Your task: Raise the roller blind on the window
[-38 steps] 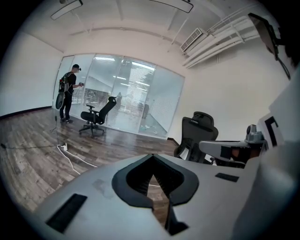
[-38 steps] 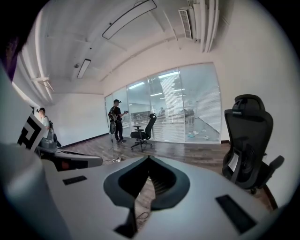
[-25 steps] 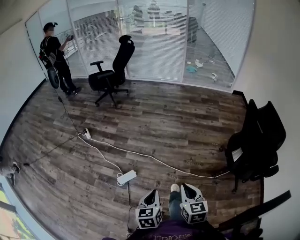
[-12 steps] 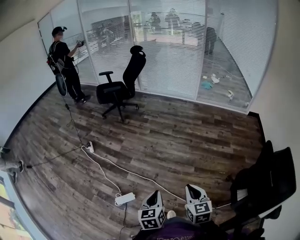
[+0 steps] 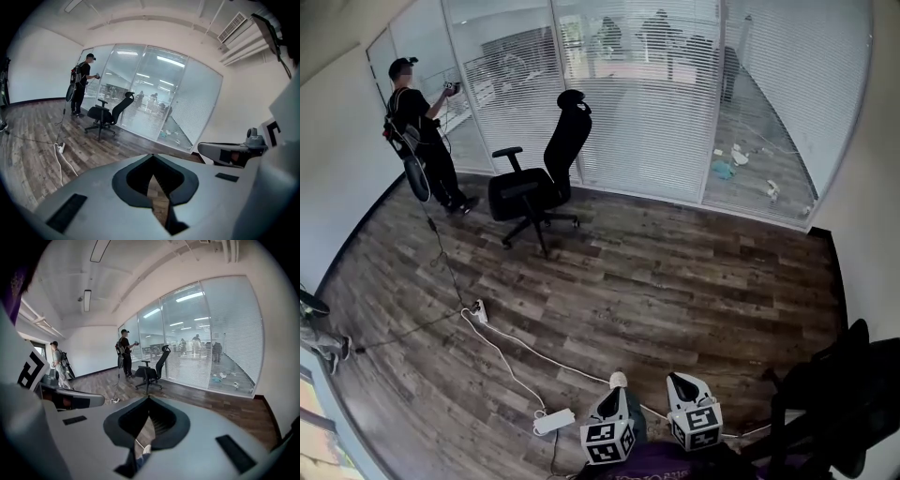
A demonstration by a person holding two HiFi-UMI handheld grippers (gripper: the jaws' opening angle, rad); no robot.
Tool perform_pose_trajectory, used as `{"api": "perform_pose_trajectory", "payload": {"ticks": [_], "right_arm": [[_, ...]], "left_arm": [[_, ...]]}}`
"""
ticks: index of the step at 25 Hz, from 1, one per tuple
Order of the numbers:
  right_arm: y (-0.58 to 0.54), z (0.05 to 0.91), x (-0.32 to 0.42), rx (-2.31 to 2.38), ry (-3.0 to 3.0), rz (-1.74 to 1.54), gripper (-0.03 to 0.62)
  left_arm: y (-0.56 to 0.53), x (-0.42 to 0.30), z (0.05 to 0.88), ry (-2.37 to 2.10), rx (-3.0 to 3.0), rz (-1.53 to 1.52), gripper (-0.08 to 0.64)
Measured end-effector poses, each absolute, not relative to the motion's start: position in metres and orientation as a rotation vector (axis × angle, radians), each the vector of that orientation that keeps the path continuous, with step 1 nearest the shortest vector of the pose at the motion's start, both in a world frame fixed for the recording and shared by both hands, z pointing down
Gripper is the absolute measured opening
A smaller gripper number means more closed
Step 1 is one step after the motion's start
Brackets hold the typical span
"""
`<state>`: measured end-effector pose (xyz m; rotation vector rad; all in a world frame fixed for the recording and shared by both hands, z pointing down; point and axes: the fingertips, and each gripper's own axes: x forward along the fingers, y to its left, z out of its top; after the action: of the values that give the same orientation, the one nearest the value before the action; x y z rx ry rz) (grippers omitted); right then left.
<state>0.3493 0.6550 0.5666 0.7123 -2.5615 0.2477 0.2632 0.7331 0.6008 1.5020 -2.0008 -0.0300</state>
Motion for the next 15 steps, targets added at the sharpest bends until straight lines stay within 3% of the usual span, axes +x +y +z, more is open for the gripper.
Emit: {"api": "perform_pose_trajectory", "payload": {"ticks": [9,15], "right_arm": [[0.514,0.543,0.181,0.634,-2.618,0.166,-0.005],[0.465,0.55,0.127,0.653,-2.602,0.212,-0.005]], "left_arm": [[0.584,0.091,0.574,-2.065,1.542,-0.032,0.001],[0.526,0.026,0.583,-2.027,1.445,-0.122,0.0]]}}
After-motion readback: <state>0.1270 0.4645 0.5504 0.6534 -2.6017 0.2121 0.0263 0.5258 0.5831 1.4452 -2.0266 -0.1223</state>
